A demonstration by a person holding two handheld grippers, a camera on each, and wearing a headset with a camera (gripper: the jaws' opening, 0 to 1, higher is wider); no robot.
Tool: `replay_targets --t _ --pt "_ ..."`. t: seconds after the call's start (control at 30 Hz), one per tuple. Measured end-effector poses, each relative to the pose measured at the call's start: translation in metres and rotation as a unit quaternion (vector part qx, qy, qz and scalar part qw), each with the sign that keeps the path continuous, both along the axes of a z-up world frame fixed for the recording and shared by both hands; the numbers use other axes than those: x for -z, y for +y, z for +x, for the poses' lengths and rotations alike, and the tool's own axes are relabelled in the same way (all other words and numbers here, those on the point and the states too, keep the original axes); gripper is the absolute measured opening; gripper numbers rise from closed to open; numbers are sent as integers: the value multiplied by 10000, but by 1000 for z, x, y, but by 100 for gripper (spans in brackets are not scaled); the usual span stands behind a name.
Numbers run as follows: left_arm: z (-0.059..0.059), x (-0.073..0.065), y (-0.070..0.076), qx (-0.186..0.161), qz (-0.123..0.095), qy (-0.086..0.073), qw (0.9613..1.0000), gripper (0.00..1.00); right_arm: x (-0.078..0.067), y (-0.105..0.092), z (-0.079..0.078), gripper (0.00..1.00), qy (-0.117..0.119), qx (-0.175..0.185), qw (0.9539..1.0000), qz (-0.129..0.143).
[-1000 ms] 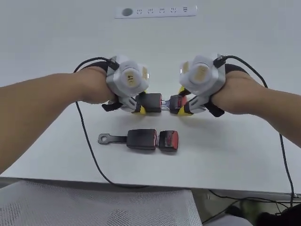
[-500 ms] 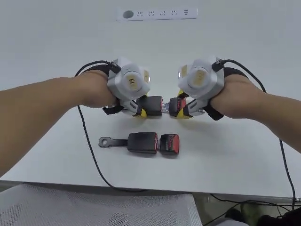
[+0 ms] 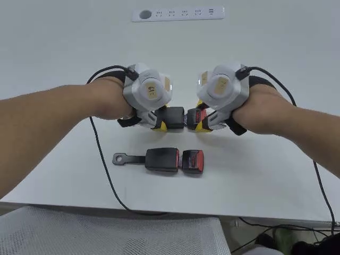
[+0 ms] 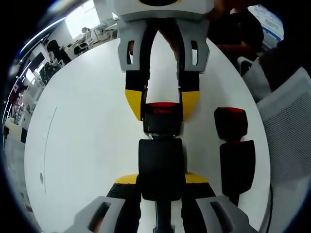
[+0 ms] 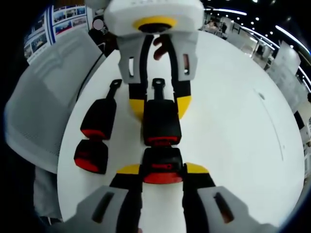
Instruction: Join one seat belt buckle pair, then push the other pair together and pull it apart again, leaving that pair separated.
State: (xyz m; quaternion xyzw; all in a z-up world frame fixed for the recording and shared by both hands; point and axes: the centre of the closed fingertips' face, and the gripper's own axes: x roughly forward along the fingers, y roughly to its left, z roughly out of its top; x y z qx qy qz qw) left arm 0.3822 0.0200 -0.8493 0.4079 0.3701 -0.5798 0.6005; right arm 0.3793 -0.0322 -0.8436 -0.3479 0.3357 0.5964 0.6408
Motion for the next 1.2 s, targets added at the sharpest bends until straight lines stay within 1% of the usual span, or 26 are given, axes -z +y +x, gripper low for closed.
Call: replay_targets --t 0.3,0.53,0.67,0.83,0.9,1.03,1.2 --pt "-1 -1 0 -13 -90 -46 9999 32 0 -1 0 30 11 0 10000 38" --pt "-1 -1 0 -49 -84 -22 10000 32 -1 -2 -2 30 -19 4 10000 42" --pt "-1 -1 1 -93 -121 -41 9999 32 -1 -8 -4 31 -22 30 10000 15" --pt "-1 -1 1 -96 -88 -61 9999 32 -1 -12 -5 31 -19 60 10000 13" --pt "-1 -1 2 -98 -84 -54 9999 32 -1 -15 -5 31 -40 64 10000 -31" --pt "-1 -1 1 -78 -74 -55 9999 32 -2 -20 -7 31 -29 85 10000 39" --pt "-1 0 1 -92 -36 -26 9999 32 -4 -27 -10 31 -137 105 9999 4"
